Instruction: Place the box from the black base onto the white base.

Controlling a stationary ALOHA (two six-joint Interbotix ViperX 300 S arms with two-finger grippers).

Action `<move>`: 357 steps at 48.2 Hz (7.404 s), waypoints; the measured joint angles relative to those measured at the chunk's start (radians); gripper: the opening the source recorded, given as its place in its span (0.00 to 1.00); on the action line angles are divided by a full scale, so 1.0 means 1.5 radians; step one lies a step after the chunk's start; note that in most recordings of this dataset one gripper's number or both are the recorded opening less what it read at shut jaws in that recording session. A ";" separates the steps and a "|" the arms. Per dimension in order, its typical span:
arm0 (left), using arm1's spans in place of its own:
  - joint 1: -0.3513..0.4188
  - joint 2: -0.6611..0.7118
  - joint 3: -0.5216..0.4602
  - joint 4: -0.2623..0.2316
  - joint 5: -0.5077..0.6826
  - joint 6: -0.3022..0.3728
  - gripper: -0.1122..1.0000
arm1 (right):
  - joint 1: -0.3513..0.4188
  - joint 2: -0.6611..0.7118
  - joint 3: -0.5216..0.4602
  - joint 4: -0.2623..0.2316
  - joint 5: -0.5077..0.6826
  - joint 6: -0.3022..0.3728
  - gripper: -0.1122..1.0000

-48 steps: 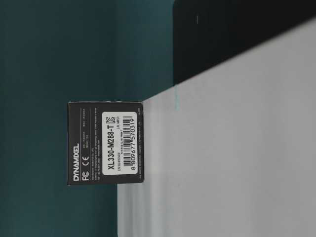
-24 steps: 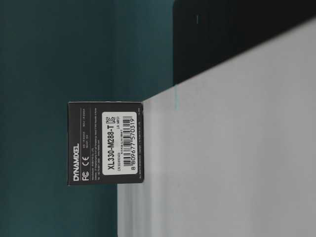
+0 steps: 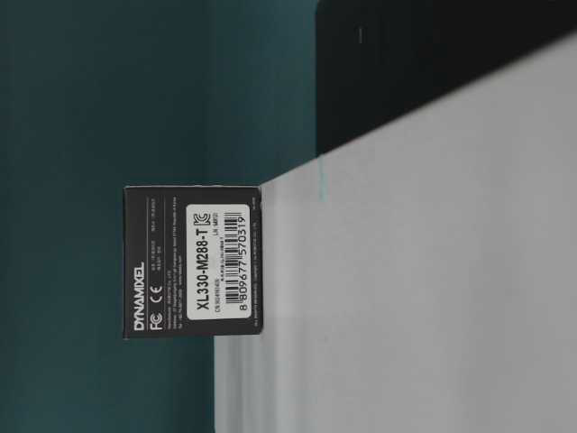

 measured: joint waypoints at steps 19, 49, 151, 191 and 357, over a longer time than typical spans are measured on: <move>-0.001 0.001 0.000 0.000 0.000 -0.001 0.05 | 0.019 0.007 0.012 -0.003 -0.012 0.025 1.00; -0.001 0.001 0.000 0.000 0.000 -0.001 0.05 | -0.009 0.021 0.007 -0.004 -0.044 0.032 1.00; -0.001 0.003 0.000 0.001 0.003 -0.001 0.05 | -0.038 -0.036 -0.139 -0.036 0.066 -0.067 0.66; -0.001 -0.001 0.000 0.000 0.002 -0.002 0.05 | -0.034 0.160 -0.422 -0.014 0.183 -0.163 0.66; -0.011 -0.034 -0.008 0.001 0.062 -0.107 0.05 | -0.102 -0.034 -0.210 0.115 0.053 -0.288 0.98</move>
